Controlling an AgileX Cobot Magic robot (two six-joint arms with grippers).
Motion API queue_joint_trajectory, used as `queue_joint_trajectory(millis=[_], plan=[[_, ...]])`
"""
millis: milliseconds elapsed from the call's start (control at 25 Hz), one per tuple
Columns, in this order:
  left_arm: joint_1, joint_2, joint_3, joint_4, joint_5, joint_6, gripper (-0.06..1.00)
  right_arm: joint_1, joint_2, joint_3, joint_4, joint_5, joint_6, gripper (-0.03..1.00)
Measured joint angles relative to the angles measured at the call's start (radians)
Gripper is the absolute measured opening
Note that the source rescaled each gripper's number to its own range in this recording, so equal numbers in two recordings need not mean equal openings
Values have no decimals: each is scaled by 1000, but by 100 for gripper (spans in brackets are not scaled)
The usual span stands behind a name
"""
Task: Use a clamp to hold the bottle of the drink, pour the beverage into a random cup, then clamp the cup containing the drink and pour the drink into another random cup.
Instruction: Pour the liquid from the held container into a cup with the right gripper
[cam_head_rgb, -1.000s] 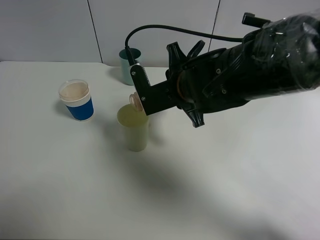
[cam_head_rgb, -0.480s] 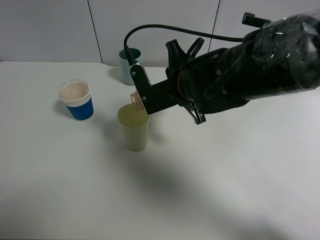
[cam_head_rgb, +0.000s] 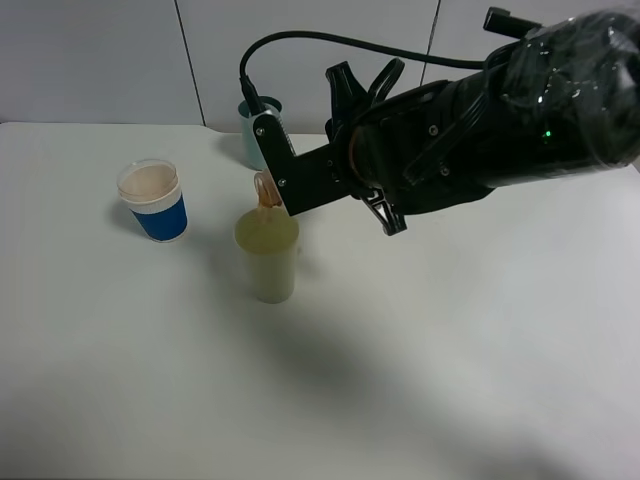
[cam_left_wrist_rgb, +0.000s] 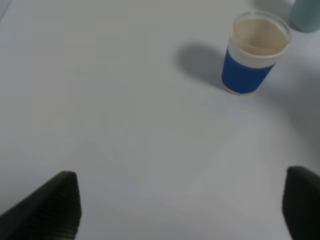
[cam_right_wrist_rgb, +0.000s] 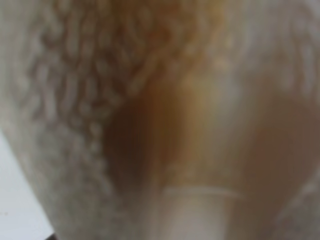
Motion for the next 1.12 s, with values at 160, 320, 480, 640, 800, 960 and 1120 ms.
queue_joint_trajectory(millis=[160,320,480,640,800,960,1120], plan=[[0,0,0,0,0,0,88,3,0,0,-15,3,-15,0],[0,0,0,0,0,0,88,8,0,0,-20,9,-26,0],[0,0,0,0,0,0,88,17,0,0,-24,22,-37,0],[0,0,0,0,0,0,88,17,0,0,-26,28,-38,0],[0,0,0,0,0,0,88,17,0,0,-26,36,-45,0],[0,0,0,0,0,0,88,17,0,0,-28,48,-49,0],[0,0,0,0,0,0,88,17,0,0,-30,58,-54,0]])
